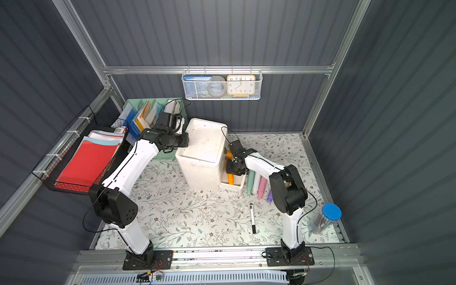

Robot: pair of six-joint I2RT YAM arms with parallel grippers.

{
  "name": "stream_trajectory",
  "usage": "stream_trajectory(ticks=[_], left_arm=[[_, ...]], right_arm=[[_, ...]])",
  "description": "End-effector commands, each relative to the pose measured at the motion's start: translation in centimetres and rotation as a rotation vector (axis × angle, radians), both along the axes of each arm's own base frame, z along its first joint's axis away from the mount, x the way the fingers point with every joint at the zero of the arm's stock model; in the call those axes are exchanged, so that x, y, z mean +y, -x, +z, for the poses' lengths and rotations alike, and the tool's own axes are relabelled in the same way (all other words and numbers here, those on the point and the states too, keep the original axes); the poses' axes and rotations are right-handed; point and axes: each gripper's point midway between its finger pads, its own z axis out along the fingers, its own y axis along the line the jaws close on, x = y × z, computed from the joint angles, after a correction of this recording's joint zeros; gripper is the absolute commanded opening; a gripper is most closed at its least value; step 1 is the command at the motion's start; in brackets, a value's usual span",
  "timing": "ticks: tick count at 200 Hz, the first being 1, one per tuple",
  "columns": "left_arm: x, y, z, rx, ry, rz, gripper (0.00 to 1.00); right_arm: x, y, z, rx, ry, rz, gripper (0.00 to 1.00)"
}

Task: Take the microphone out of the drawer
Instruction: Pick up the microphone from the drawer.

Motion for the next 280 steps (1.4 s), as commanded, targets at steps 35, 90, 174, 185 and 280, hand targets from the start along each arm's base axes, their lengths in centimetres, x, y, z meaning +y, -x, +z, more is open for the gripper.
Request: stream_trajectory(ticks=[35, 90, 174, 185, 280], left_arm=[[-3.0, 0.1, 1.3, -0.003, 0.206, -0.026, 0.02], [-3.1, 0.1, 1.2, 0.000, 0.205, -0.025, 0.02], [-3.1, -0.1, 1.3, -0.002, 0.206, -0.028, 0.02], [-3.1, -0.1, 1.3, -0.002, 0.206, -0.029, 0.02], [-3.3, -0.4, 1.0, 0.006, 0.204, -0.033, 0.02]], right_arm=[[-2.3, -0.4, 1.9, -0.009, -0.058, -0.107, 0.08], [-2.8, -0.5, 5.1, -0.069, -0.135, -0.113, 0.04], [-7.6, 0.3, 10.7, -0.203, -0.105, -0.169, 0.00], [-9.1, 0.5, 11.1, -0.226, -0.058, -0.190, 0.00], [-23.2, 3.7, 7.7, -0.156, 0.273, -0.382, 0.01]])
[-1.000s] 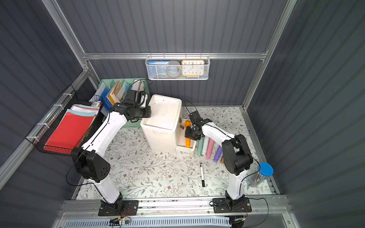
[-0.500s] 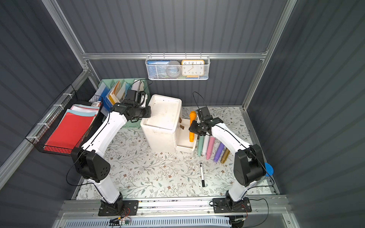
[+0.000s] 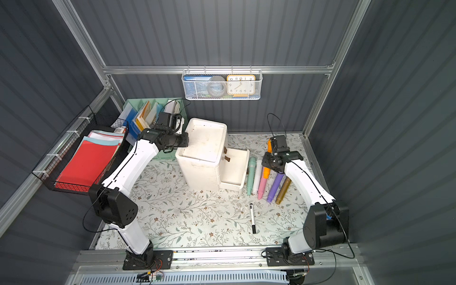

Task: Take the microphone out of the drawer
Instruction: Pick up the microphone from the drawer, then place the microphone at the center of the board.

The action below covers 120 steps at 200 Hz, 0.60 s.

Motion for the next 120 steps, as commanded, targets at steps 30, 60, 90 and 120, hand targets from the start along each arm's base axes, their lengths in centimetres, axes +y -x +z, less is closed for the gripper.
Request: stream_trajectory(ticks=[30, 60, 90, 120], left_arm=[[-3.5, -0.5, 1.1, 0.004, 0.204, -0.044, 0.02], [-3.5, -0.6, 0.9, 0.009, 0.202, -0.044, 0.02], [-3.5, -0.5, 0.8, 0.013, 0.202, -0.046, 0.02], [-3.5, -0.7, 0.7, 0.013, 0.204, -0.043, 0.02]], right_arm=[[-6.9, 2.9, -2.9, 0.144, 0.200, -0.147, 0.01], [-11.1, 4.7, -4.3, 0.222, 0.327, -0.254, 0.01], [-13.1, 6.1, -6.3, 0.284, 0.317, -0.315, 0.01], [-13.7, 7.2, -8.8, 0.344, 0.278, -0.346, 0.01]])
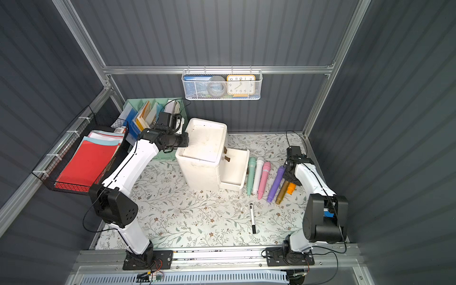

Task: Take the microphone out of the drawer
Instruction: Place the microphone at the center of the board.

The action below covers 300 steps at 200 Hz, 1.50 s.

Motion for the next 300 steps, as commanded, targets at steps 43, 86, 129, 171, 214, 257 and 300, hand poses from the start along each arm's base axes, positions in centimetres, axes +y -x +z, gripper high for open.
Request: stream_trajectory(ticks=[43, 86, 129, 171, 214, 257, 300], left_arm=[[-3.5, -0.7, 0.9, 0.008, 0.203, -0.039, 0.02], [-3.4, -0.8, 0.8, 0.009, 0.203, -0.034, 0.02], [-3.5, -0.9, 0.9, 0.004, 0.206, -0.033, 0.02], [-3.5, -1.0, 1.0, 0.004, 0.207, -0.032, 0.02], [-3.4, -1.0, 1.1, 0.001, 0.206, -0.029, 0.02], [-3.3, -0.9, 1.4, -0.001, 0.202, -0.024, 0.02], [-3.3, -1.0, 1.6, 0.004, 0.198, -0.024, 0.02]], right_arm=[[-0.1, 1.8, -5.1, 0.103, -0.113, -0.049, 0.01], [1.2, 1.8, -6.9, 0.135, -0.191, -0.019, 0.04], [2.4, 2.2, -8.2, 0.159, -0.258, 0.000, 0.08], [2.9, 2.6, -8.8, 0.170, -0.286, -0.008, 0.25], [3.4, 2.2, -7.4, 0.121, -0.311, 0.001, 0.41], [4.2, 0.4, -2.9, -0.022, -0.354, 0.019, 0.54], [8.2, -3.1, 0.3, -0.214, -0.509, 0.101, 0.52]])
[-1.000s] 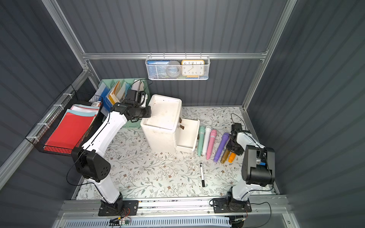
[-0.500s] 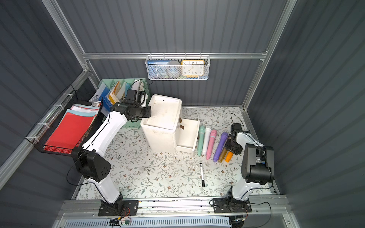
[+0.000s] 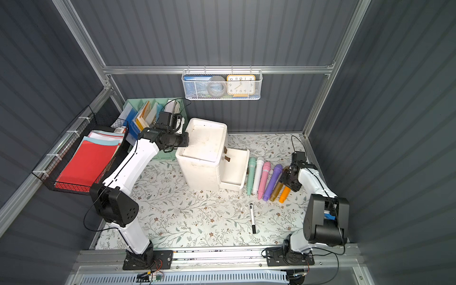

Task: Take the microphone out of the drawer
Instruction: Place the microphone at the center of the board.

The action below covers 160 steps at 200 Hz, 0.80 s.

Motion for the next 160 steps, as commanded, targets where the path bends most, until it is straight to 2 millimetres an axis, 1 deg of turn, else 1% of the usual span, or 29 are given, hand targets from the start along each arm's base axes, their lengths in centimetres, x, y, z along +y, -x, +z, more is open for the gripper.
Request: stream_trajectory(ticks=[1, 9, 13, 27, 28, 33, 41, 68, 83, 110, 129, 160], left_arm=[[-3.3, -0.9, 1.5, -0.006, 0.203, -0.024, 0.02], [-3.3, -0.9, 1.6, -0.006, 0.204, -0.023, 0.02], [-3.3, -0.9, 1.5, -0.004, 0.205, -0.024, 0.02], [-3.4, -1.0, 1.6, -0.003, 0.211, -0.026, 0.02], [-3.5, -1.0, 1.6, -0.003, 0.211, -0.026, 0.02], [-3.5, -1.0, 1.6, -0.001, 0.214, -0.026, 0.02], [-3.6, -1.0, 1.6, 0.000, 0.215, -0.028, 0.02], [-3.6, -0.9, 1.4, 0.013, 0.212, -0.030, 0.02], [-3.5, -0.9, 1.6, 0.009, 0.210, -0.029, 0.02], [-3.4, -0.8, 1.7, 0.008, 0.202, -0.029, 0.02], [-3.4, -0.7, 1.7, 0.008, 0.200, -0.030, 0.02], [-3.4, -0.7, 1.5, 0.012, 0.201, -0.028, 0.02]], right_arm=[[3.1, -2.4, 1.7, -0.102, -0.122, 0.038, 0.51], [4.0, -3.1, 1.9, -0.128, -0.142, 0.048, 0.45], [5.1, -3.5, 2.1, -0.141, -0.184, 0.071, 0.41], [7.2, -4.4, 2.0, -0.149, -0.234, 0.106, 0.26], [7.4, -4.7, 2.1, -0.161, -0.235, 0.111, 0.26], [8.2, -5.3, 2.2, -0.173, -0.244, 0.126, 0.23], [9.3, -5.8, 2.0, -0.167, -0.251, 0.149, 0.19], [13.0, -7.5, 1.1, -0.141, -0.275, 0.229, 0.00], [14.3, -8.5, 0.5, -0.146, -0.305, 0.240, 0.00], [15.7, -9.8, -0.2, -0.154, -0.349, 0.252, 0.00], [17.1, -10.4, 0.0, -0.165, -0.375, 0.294, 0.00], [19.5, -10.7, 0.4, -0.185, -0.415, 0.355, 0.00]])
